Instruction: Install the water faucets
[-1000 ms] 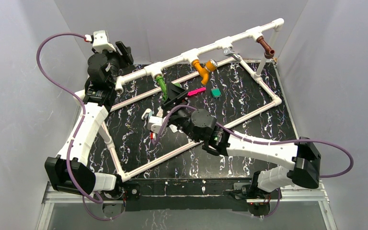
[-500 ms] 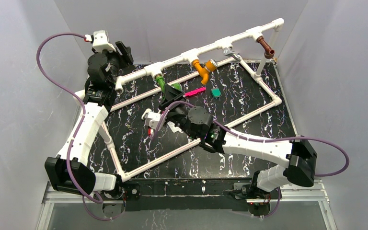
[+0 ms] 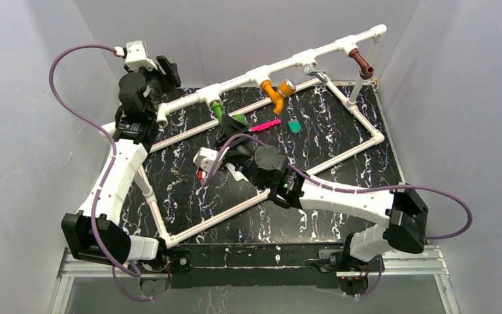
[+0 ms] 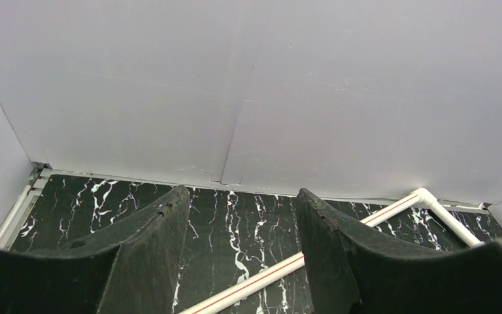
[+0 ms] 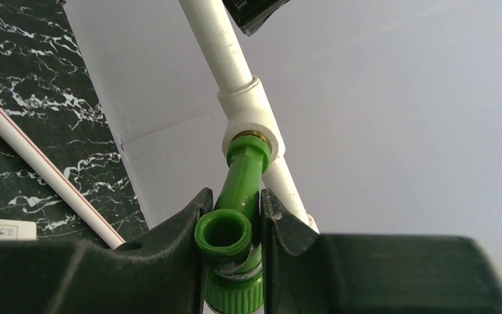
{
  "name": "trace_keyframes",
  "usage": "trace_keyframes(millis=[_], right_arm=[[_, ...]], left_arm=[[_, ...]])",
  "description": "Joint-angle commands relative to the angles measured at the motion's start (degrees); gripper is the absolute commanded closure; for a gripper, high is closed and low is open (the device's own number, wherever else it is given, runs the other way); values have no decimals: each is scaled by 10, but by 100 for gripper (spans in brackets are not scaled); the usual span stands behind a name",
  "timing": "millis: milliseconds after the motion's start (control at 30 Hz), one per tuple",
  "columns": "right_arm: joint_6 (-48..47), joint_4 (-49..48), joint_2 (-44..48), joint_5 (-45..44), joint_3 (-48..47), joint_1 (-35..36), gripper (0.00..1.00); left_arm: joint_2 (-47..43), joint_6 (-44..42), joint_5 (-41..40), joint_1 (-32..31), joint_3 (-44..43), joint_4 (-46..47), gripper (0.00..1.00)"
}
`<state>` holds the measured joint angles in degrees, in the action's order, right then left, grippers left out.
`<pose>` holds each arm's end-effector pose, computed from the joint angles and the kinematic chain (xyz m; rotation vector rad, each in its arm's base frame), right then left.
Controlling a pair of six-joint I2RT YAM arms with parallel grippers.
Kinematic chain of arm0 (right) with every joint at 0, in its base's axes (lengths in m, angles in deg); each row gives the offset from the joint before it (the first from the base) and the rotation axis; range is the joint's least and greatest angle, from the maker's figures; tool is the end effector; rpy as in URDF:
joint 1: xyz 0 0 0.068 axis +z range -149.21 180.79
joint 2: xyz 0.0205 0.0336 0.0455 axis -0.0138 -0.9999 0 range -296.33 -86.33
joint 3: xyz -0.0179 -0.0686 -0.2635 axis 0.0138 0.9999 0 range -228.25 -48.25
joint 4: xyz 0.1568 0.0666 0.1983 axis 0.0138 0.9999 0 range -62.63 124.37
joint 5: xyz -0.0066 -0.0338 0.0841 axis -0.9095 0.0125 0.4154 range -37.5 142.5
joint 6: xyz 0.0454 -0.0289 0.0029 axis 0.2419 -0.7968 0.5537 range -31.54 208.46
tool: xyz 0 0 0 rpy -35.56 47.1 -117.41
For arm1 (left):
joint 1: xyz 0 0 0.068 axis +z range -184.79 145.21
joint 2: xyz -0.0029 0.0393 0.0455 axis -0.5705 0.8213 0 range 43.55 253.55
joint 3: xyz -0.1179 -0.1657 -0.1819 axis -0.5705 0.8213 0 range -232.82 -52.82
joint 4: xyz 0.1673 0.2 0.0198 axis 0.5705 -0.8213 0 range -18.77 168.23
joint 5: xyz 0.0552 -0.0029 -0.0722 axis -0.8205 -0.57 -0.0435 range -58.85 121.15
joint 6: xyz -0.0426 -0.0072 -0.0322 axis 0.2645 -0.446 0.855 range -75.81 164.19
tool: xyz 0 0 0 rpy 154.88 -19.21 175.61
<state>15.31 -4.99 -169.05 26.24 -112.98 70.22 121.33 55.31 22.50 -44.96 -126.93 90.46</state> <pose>0.1346 0.3134 0.3831 -1.1040 0.7857 -0.3568 0.3164 -0.0513 0.4321 -0.1365 1.4197 -0.1994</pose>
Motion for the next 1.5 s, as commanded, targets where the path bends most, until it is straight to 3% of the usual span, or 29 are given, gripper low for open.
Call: trace_keyframes(millis=[0,433,800,1467], right_arm=[[64,-76,-14,-13,-33,-5,99],[358,-125,-25,-76,-57,0,99],[600,-97,-6,-100,-79,-1,99],[1170,-81,16,-213,-60,-3,99]], left_arm=[[93,-6,-13,1,84,-181,42],[91,-7,-14,1,84,-181,42],[90,-7,-12,1,84,-181,42],[85,-2,-3,1,85,-181,42]])
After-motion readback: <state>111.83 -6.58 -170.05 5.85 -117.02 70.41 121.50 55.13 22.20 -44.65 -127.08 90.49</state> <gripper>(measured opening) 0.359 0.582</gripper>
